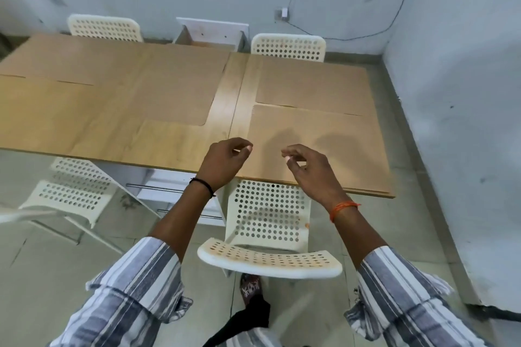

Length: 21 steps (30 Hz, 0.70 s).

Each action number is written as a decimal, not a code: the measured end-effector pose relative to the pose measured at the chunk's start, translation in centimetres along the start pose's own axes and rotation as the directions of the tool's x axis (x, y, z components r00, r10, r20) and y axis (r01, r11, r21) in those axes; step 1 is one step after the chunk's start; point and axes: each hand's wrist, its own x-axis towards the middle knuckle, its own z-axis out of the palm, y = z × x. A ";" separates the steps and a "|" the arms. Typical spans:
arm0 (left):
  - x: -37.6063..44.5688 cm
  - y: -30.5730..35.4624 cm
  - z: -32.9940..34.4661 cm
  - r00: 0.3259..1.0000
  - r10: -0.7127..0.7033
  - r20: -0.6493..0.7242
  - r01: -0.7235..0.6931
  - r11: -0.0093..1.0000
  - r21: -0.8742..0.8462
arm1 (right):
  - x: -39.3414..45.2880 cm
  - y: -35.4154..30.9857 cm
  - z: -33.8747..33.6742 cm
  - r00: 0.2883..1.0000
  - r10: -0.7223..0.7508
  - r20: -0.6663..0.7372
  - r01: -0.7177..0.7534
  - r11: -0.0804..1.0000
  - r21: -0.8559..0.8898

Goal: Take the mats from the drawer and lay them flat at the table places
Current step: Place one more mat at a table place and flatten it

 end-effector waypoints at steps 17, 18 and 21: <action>-5.8 -5.9 -11.9 0.995 -0.031 -0.099 0.023 0.996 -0.087 | -0.8 -9.2 9.2 0.992 -0.084 0.097 0.080 0.996 0.043; -5.7 -6.4 -12.1 0.995 -0.036 -0.094 0.027 0.995 -0.091 | -0.7 -9.4 9.7 0.992 -0.076 0.099 0.072 0.996 0.043; -4.2 -10.0 -15.4 0.994 -0.058 -0.089 0.048 0.993 -0.109 | 1.8 -11.3 13.8 0.993 -0.061 0.101 0.055 0.997 0.057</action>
